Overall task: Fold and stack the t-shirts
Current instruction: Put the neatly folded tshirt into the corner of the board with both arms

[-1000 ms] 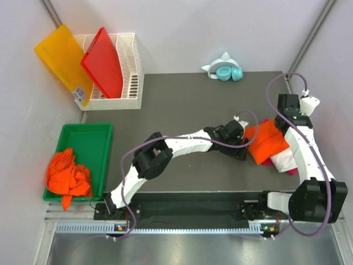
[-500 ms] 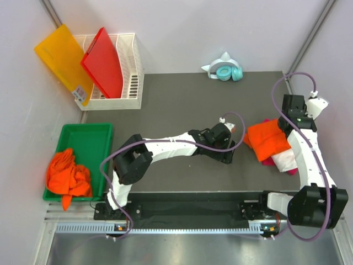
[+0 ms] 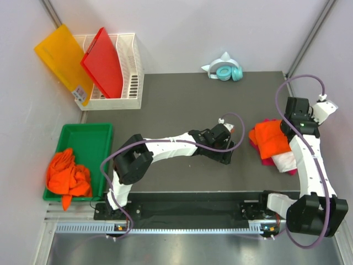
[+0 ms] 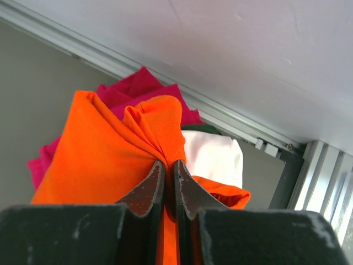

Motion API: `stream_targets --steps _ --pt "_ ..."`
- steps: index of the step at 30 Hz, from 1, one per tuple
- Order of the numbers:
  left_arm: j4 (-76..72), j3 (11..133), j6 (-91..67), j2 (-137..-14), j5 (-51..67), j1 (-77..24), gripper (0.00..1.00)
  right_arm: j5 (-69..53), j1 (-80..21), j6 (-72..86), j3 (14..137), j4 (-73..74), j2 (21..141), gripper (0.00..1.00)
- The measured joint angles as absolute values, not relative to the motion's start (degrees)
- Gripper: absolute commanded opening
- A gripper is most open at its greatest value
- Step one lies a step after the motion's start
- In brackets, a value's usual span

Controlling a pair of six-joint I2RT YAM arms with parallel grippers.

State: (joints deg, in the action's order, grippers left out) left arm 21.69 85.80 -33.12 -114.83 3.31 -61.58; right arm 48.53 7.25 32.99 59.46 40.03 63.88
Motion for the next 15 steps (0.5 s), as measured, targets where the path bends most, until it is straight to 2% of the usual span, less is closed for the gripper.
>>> stream_targets --steps 9,15 --pt "23.31 85.8 -33.08 -114.8 2.44 -61.58 0.73 42.41 13.65 36.75 54.61 41.06 65.3 0.0" --pt "24.01 85.8 -33.08 -114.74 2.02 -61.58 0.73 40.21 14.17 39.48 52.45 42.57 65.8 0.0"
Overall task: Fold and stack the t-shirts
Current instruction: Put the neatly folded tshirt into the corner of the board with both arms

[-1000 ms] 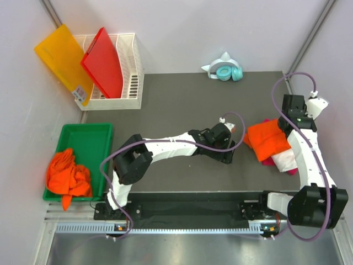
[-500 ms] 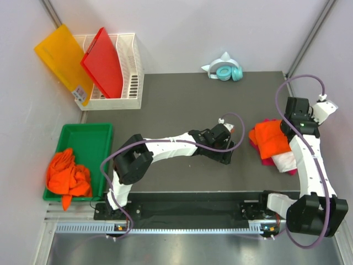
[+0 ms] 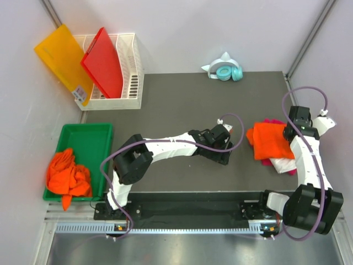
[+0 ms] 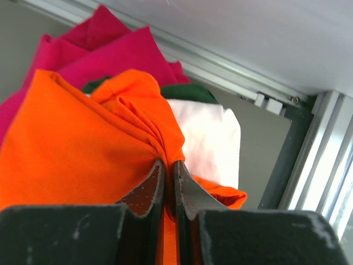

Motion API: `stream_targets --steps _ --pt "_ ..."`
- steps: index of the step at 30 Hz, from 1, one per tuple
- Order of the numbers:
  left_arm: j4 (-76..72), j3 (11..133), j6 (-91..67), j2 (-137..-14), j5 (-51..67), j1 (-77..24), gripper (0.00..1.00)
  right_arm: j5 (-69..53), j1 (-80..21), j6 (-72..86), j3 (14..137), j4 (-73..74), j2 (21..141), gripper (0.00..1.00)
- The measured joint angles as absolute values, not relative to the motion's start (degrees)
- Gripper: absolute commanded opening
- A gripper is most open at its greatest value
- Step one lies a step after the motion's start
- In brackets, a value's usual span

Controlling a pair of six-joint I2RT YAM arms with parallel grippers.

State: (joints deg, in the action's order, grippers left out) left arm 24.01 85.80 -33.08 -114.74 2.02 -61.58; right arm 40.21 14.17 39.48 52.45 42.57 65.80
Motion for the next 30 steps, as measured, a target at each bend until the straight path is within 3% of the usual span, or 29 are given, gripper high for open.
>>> stream_targets --steps 21,27,30 --pt "26.15 85.8 -33.04 -114.67 1.56 -61.58 0.73 43.92 17.04 46.39 50.54 50.02 61.52 0.0" --pt "26.24 85.8 -32.97 -114.45 1.54 -61.58 0.73 44.05 17.23 46.98 51.11 50.72 63.48 0.22" --pt "26.24 85.76 -32.88 -114.24 1.56 -61.58 0.73 44.14 17.45 46.74 51.11 50.85 63.66 0.39"
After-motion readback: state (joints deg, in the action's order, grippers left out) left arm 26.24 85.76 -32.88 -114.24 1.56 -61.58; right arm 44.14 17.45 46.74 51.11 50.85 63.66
